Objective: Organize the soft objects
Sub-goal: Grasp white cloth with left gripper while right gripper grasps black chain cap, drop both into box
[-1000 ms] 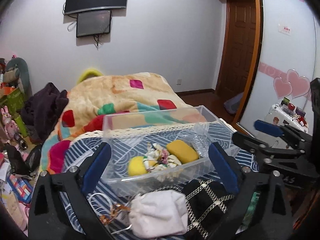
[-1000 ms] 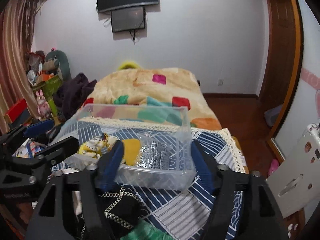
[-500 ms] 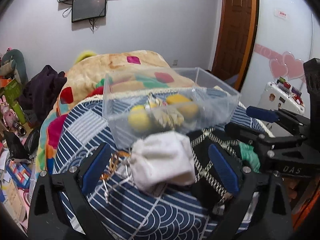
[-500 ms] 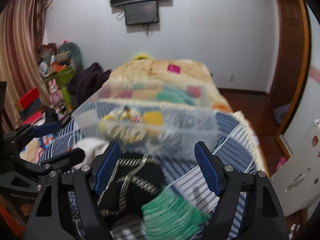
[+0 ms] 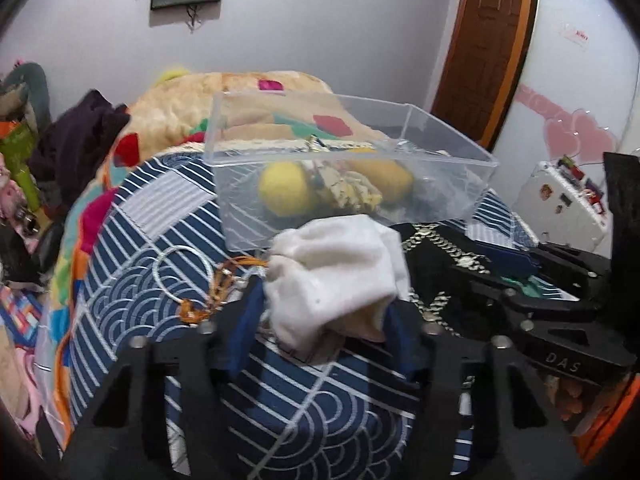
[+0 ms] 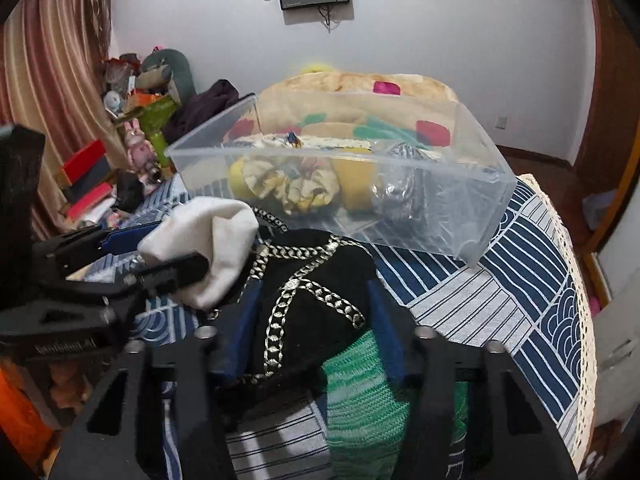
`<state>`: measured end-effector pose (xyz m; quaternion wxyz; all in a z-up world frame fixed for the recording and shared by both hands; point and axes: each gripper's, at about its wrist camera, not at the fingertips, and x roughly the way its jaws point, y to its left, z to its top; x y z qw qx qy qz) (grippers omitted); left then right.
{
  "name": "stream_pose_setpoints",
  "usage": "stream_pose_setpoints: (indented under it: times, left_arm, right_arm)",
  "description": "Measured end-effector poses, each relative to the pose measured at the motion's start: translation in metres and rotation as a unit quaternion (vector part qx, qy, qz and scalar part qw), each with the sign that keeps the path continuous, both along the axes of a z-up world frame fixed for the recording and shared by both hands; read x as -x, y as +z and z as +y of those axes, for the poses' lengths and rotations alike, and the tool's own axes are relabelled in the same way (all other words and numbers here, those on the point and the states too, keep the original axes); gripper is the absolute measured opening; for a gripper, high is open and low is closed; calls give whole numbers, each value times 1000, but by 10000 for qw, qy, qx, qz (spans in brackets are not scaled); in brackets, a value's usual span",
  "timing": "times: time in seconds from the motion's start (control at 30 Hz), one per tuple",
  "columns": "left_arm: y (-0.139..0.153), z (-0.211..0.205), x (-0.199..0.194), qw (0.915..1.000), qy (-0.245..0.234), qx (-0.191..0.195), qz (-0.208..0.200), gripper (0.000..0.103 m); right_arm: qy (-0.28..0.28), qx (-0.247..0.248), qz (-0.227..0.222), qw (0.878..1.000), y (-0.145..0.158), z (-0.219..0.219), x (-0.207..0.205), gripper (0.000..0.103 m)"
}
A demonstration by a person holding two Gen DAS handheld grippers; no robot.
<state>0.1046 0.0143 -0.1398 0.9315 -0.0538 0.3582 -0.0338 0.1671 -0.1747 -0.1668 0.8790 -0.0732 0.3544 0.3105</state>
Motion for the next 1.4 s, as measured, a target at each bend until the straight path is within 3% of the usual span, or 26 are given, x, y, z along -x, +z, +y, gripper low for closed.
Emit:
stream_pose_setpoints:
  times: [0.13,0.27,0.9,1.27,1.4]
  left_arm:
    - [4,-3,7,9998,-26,-120,-156,32]
    - [12,-7,17,9992,-83,-205,-320,29]
    - [73,24,31,9936,111,105,-1122,28]
    - [100,32,-6,9885,316,-121,-1477,28]
    - [98,31,-26,9899,325,-171,-1368,28]
  right_arm:
    - [14,10,-96,10000,1,0,4,23]
    - [43,-15,-288,9996,8,0,9,20]
    - [-411,-882,-772,9923,62,-22,11,20]
    - [-635,-1008,-1347,9837,100,-12,-12,20]
    - [-675,-891,-1464,9829,106,1,-27,20]
